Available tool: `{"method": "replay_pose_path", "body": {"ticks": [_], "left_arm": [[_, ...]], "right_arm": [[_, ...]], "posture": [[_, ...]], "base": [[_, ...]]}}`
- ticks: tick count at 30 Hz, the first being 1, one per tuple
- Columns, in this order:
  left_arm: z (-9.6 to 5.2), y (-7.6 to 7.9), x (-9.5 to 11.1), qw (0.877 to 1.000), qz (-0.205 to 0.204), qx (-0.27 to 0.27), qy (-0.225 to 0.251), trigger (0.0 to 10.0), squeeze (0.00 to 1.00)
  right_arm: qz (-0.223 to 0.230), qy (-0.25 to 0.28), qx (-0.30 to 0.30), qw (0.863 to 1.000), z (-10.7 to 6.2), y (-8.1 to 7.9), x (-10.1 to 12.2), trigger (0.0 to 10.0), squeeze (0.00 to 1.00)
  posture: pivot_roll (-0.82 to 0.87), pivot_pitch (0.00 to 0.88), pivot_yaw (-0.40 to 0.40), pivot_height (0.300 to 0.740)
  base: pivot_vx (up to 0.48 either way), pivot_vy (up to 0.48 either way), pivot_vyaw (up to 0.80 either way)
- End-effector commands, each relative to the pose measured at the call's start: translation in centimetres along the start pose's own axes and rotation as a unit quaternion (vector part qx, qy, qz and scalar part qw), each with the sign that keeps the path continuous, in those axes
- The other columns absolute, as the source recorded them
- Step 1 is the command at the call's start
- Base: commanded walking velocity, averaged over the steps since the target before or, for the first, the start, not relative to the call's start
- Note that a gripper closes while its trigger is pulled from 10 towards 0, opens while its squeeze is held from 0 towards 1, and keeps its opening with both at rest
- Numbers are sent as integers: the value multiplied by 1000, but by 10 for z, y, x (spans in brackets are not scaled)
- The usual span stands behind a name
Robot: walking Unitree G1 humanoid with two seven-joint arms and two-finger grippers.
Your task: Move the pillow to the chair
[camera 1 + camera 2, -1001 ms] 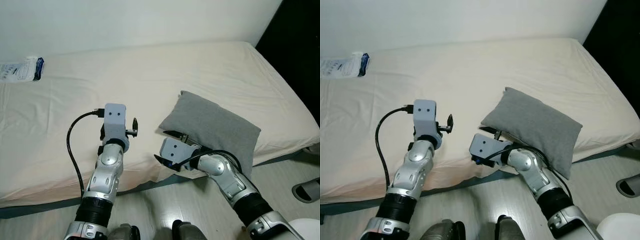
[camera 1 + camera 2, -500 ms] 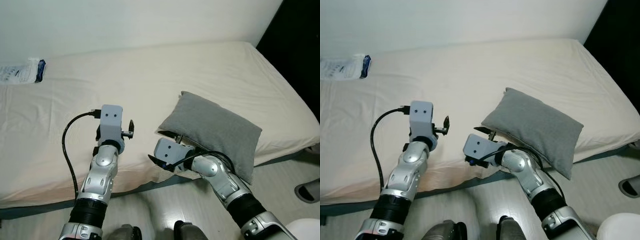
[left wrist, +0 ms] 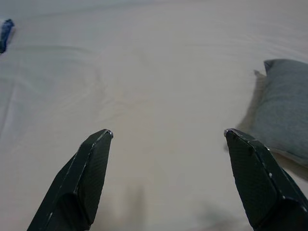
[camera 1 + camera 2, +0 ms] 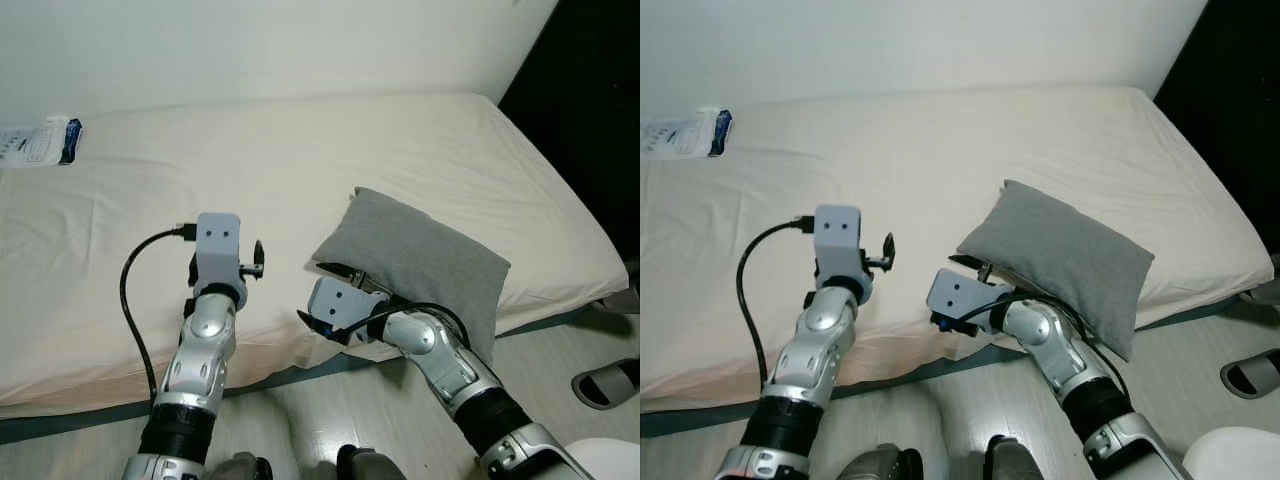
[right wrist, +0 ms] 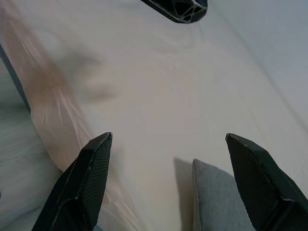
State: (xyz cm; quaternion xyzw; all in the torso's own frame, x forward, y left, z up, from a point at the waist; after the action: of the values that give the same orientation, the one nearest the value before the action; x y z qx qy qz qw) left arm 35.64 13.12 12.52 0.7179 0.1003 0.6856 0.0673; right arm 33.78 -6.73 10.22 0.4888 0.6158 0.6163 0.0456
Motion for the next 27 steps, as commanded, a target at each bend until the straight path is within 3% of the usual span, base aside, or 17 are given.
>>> {"method": "replay_pose_path", "body": {"ticks": [1, 8, 13, 17, 27], "left_arm": [[-2, 1, -1, 1000, -3, 0, -3, 10000, 0], [0, 4, -1, 1000, -2, -6, -4, 10000, 0], [-1, 6, -2, 1000, -2, -10, -6, 10000, 0], [-1, 8, -3, 1000, 0, -17, -9, 10000, 0], [1, 7, 0, 1000, -1, -18, -7, 10000, 0]], "right_arm": [[14, 2, 0, 1000, -1, -3, -1, 10000, 0], [33, -4, -39, 999, -11, 11, -9, 10000, 0], [35, -32, -51, 998, -23, 24, -27, 10000, 0], [29, -80, -72, 994, -41, 47, -56, 10000, 0], [7, -120, -80, 990, -57, 73, -78, 10000, 0]], "posture": [[-66, 178, -23, 740], [-71, 180, -8, 740], [-73, 179, -2, 740], [-74, 166, 10, 740], [-60, 153, 12, 740]], "base": [[0, 0, 0], [0, 0, 0], [0, 0, 0], [0, 0, 0], [0, 0, 0]]}}
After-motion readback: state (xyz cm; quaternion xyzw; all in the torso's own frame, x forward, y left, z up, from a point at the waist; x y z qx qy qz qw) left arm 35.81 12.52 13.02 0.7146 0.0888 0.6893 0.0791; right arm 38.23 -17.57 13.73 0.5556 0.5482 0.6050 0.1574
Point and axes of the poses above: a point about 5 cm out from each wrist's last joint towards the gripper, its own z axis pointing out of the wrist towards the gripper, its own x axis along the axis of the wrist's last joint, y = z × x, the point moved 3 cm from there along z, pointing out of the wrist towards the gripper, and after that the axes turned 15 degrees about -z, right-handed, at the moved point
